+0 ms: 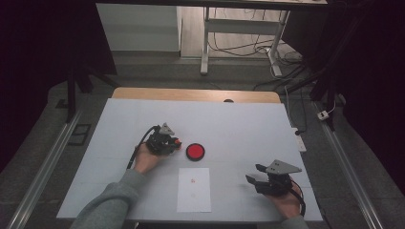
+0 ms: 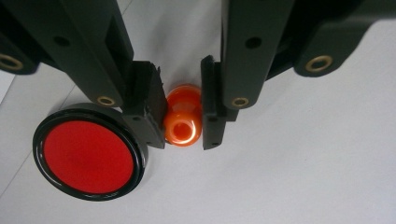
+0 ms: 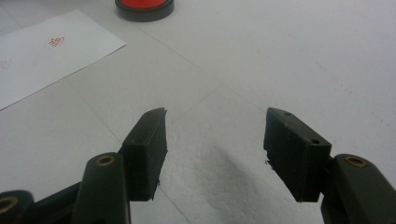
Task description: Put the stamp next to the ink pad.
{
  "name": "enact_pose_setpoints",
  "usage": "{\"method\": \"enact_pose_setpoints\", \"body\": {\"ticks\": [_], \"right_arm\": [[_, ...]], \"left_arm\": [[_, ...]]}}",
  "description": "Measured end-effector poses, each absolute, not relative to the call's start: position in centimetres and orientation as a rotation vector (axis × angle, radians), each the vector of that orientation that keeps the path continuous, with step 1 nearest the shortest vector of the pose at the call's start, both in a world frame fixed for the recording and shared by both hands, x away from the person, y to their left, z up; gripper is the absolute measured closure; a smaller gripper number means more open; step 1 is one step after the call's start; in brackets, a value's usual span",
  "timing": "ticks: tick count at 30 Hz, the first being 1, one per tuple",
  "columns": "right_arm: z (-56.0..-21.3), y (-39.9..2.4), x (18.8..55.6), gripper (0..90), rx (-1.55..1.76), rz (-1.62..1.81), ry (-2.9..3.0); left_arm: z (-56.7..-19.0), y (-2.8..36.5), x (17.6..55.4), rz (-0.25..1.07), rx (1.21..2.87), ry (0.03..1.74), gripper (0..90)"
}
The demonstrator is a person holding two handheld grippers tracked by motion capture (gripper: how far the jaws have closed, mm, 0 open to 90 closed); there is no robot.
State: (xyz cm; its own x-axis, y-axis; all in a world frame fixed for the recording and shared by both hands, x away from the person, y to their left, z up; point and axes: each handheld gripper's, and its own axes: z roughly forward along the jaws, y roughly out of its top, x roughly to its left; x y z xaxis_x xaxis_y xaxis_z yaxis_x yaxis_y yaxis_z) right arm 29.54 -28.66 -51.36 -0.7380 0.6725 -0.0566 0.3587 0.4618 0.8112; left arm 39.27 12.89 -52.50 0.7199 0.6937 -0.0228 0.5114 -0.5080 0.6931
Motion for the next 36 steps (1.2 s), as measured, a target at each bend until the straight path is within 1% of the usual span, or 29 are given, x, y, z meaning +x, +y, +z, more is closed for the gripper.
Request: {"method": "enact_pose_setpoints", "body": {"ticks": [1,5,13,20,24,36], "right_arm": [[-51.4,-28.7,29.5,38.4,0.870,1.174,2.344],[-51.3,-28.7,29.5,38.4,0.870,1.181,2.343],[-51.4,-28.7,29.5,38.4,0.872,1.185,2.344],[-51.3,-28.8,29.5,38.4,0.876,1.193,2.334],[-51.3,-28.9,29.7,38.3,0.874,1.208,2.335],[-51.2,-29.5,29.9,38.2,0.869,1.218,2.330]], "left_arm": [[-52.5,12.8,39.3,0.336,2.221,0.911,70.8],[-52.3,12.9,39.2,0.326,2.210,0.919,58.9],[-50.8,13.8,37.9,0.312,2.097,0.953,38.4],[-49.7,14.7,35.4,0.290,2.051,0.925,34.7],[-49.6,15.2,33.3,0.306,2.078,0.899,34.4],[-50.3,19.1,27.4,0.282,2.067,0.916,33.7]]}}
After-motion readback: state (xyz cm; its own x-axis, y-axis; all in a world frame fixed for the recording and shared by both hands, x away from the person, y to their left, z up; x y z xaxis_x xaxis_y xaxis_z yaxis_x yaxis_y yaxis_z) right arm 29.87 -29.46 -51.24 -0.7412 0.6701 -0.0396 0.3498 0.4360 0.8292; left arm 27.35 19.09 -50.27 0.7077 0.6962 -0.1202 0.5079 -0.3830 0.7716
